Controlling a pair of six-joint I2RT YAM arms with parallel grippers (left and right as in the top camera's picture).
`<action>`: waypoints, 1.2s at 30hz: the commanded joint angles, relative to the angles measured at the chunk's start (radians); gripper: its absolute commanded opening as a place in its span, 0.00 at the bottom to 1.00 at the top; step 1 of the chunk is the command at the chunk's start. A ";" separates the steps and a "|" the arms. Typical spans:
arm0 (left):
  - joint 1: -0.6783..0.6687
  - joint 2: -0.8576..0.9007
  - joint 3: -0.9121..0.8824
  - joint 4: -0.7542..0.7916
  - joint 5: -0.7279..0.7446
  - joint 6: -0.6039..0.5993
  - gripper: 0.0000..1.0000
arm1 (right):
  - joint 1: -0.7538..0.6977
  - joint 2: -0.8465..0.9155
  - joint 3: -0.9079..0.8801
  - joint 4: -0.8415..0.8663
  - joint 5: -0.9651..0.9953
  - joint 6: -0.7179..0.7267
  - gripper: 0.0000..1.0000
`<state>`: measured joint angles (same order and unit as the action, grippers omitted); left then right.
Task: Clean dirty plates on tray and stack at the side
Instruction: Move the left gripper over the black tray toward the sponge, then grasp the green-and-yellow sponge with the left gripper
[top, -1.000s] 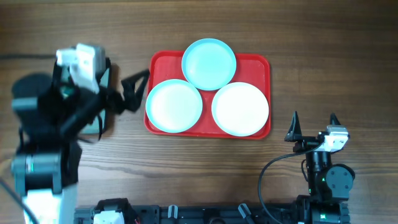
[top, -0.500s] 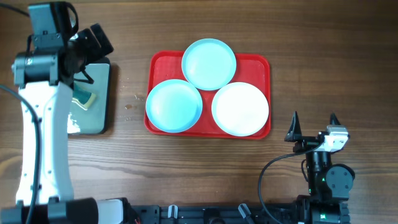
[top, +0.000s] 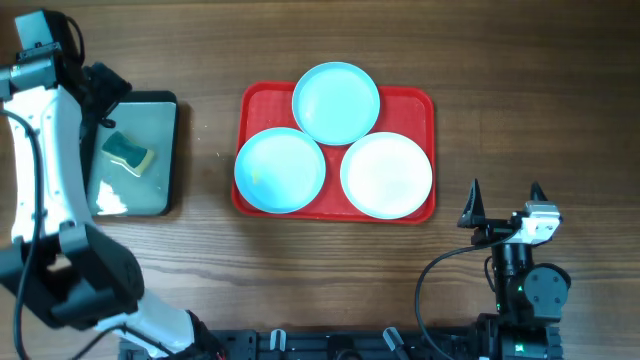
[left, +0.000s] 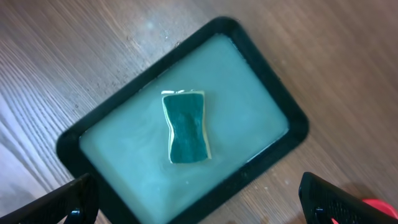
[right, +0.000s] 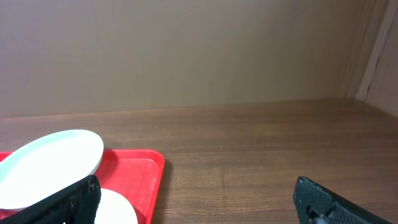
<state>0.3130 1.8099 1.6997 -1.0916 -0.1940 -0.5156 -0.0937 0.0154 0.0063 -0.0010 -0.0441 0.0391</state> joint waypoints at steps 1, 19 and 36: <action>0.040 0.113 0.015 -0.026 0.098 -0.019 1.00 | -0.004 -0.005 -0.001 0.003 -0.004 -0.010 1.00; 0.117 0.395 -0.007 0.073 0.122 0.010 0.96 | -0.004 -0.005 -0.001 0.003 -0.004 -0.010 1.00; 0.115 0.396 -0.127 0.254 0.200 0.014 0.75 | -0.004 -0.005 -0.001 0.003 -0.004 -0.010 1.00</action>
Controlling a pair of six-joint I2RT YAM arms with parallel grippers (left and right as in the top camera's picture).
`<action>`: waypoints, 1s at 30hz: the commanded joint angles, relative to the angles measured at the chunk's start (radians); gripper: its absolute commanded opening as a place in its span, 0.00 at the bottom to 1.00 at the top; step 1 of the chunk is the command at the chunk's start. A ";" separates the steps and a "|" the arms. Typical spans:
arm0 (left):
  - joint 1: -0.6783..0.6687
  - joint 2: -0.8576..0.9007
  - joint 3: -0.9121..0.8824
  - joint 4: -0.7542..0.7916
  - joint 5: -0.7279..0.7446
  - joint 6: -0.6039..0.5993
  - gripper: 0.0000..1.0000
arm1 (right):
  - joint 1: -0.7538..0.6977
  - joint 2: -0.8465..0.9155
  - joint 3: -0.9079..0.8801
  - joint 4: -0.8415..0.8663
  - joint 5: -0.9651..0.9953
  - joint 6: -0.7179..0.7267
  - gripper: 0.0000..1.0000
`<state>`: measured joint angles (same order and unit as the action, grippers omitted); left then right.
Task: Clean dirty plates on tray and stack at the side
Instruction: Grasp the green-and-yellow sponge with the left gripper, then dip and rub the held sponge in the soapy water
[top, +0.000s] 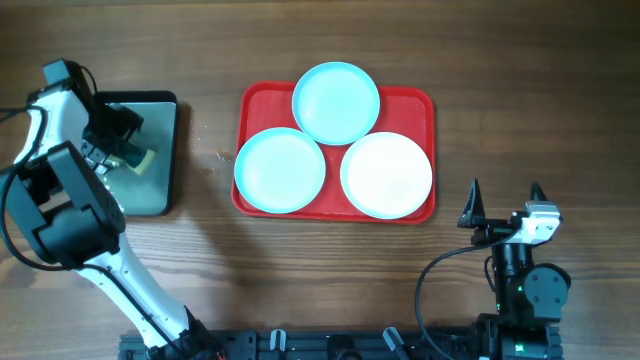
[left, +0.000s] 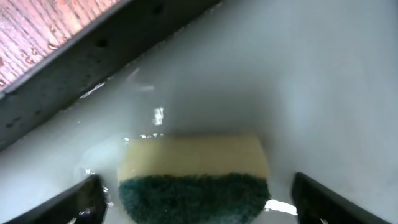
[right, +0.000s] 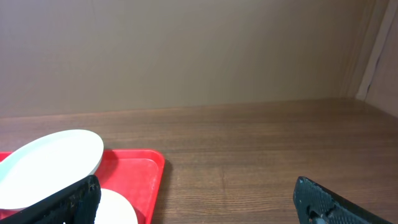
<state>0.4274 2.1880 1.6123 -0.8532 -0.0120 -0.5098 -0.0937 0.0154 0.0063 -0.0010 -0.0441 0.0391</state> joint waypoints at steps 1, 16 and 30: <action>0.000 0.018 -0.042 0.016 0.008 0.008 0.68 | -0.004 -0.005 -0.001 0.003 -0.004 -0.010 1.00; 0.001 0.017 -0.042 -0.063 0.034 0.008 1.00 | -0.004 -0.005 -0.001 0.003 -0.004 -0.010 1.00; 0.001 0.017 -0.042 -0.116 0.113 0.007 0.04 | -0.004 -0.005 -0.001 0.003 -0.004 -0.010 1.00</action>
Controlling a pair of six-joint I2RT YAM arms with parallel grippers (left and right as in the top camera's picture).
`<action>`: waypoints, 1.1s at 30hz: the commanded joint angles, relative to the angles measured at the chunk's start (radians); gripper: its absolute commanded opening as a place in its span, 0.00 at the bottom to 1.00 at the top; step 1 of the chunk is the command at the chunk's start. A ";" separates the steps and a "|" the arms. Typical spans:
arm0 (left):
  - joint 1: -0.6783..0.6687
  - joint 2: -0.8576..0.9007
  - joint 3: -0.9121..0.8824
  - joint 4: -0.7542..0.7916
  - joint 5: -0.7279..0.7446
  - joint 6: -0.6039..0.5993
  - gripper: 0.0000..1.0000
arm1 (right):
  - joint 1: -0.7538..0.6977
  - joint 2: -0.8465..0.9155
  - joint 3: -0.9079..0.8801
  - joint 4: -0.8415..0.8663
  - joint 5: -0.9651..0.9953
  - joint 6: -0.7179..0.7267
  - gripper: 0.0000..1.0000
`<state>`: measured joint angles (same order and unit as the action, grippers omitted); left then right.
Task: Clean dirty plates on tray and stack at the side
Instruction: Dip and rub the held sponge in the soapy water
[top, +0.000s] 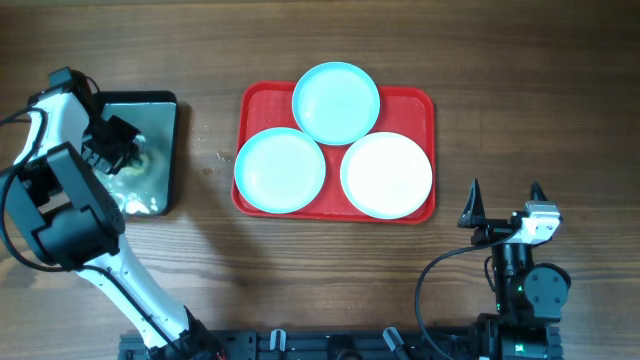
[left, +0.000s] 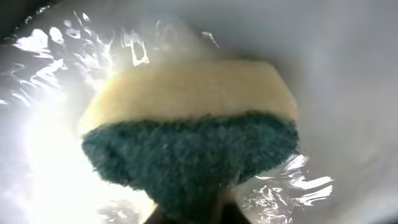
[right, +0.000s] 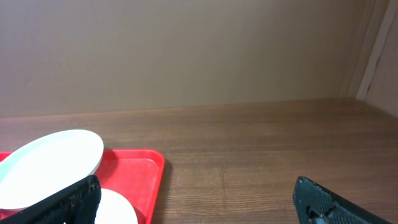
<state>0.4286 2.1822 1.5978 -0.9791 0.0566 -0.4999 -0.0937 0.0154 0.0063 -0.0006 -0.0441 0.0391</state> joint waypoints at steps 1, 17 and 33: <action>0.000 0.023 -0.027 0.010 0.044 -0.003 0.15 | -0.004 -0.005 -0.001 0.002 -0.004 -0.010 1.00; 0.000 0.023 -0.027 -0.061 0.096 -0.002 0.08 | -0.004 -0.005 -0.001 0.002 -0.004 -0.010 1.00; 0.000 0.023 -0.027 0.122 -0.093 -0.002 0.69 | -0.004 -0.005 -0.001 0.002 -0.004 -0.010 1.00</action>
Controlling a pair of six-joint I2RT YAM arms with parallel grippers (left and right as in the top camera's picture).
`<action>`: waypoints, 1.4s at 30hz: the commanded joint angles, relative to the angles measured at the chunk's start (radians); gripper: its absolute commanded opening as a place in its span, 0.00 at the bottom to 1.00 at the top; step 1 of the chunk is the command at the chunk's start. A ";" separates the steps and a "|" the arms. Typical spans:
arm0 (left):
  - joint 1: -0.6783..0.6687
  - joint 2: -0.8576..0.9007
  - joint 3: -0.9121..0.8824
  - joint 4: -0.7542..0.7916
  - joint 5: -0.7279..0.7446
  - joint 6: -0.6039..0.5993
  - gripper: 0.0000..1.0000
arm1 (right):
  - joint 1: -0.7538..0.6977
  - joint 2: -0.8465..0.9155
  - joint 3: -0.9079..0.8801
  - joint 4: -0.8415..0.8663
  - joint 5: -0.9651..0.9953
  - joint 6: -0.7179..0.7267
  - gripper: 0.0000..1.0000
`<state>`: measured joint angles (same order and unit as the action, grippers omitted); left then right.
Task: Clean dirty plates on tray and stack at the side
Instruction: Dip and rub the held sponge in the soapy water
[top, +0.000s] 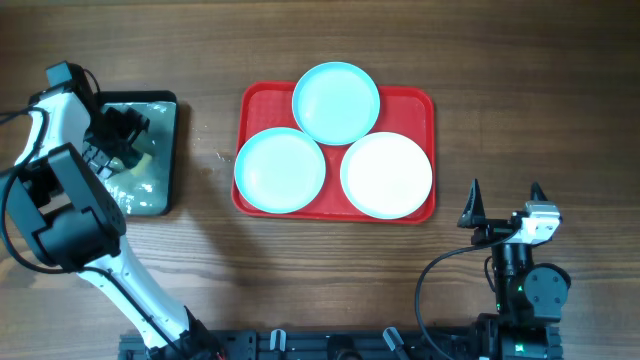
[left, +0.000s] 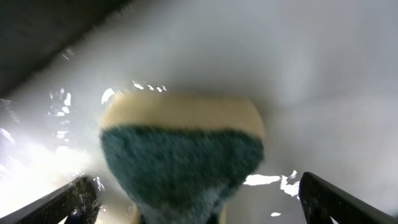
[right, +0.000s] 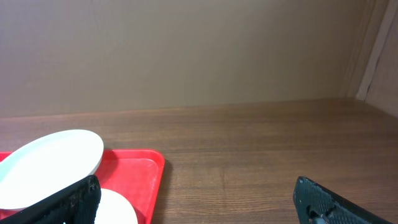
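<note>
A yellow sponge with a green scrub face (left: 180, 146) lies in the water of the black basin (top: 166, 160) at the table's left. My left gripper (left: 196, 191) is down in the basin, open, with its fingers wide on either side of the sponge (top: 142, 157). On the red tray (top: 252, 105) sit two pale blue plates (top: 336, 102) (top: 280, 170) and a white plate (top: 386, 175). My right gripper (top: 503, 205) is parked open near the front right, holding nothing; its wrist view shows the tray's corner (right: 146, 168) and a plate's rim (right: 53, 158).
Bare wooden table (top: 520, 90) lies to the right of the tray and between tray and basin. Water in the basin glints around the sponge (left: 273, 180). A plain wall (right: 186, 50) stands behind the table.
The left gripper's fingers, out of sight while the sponge filled the view and looked squeezed, now stand wide apart beside it. The camera sits a little further back. Right arm unchanged.
First my left gripper hung open high above the basin with the sponge lying in it. It was then low in the basin, open around the sponge. Then the sponge looked pinched close up. Now the fingers are apart again. Plates and right arm never moved.
</note>
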<state>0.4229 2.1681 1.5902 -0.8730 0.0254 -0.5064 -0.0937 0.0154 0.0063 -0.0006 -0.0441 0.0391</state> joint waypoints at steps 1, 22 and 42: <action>0.006 0.037 -0.019 0.018 -0.061 0.005 0.48 | -0.004 -0.005 -0.001 0.002 -0.004 -0.010 1.00; 0.006 0.037 -0.019 0.111 -0.095 0.004 0.21 | -0.004 -0.005 -0.001 0.002 -0.004 -0.010 1.00; 0.005 0.037 -0.019 -0.114 0.132 0.004 0.62 | -0.004 -0.005 -0.001 0.002 -0.004 -0.010 1.00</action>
<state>0.4255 2.1765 1.5925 -0.9741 0.0315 -0.5018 -0.0937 0.0154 0.0063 -0.0006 -0.0441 0.0391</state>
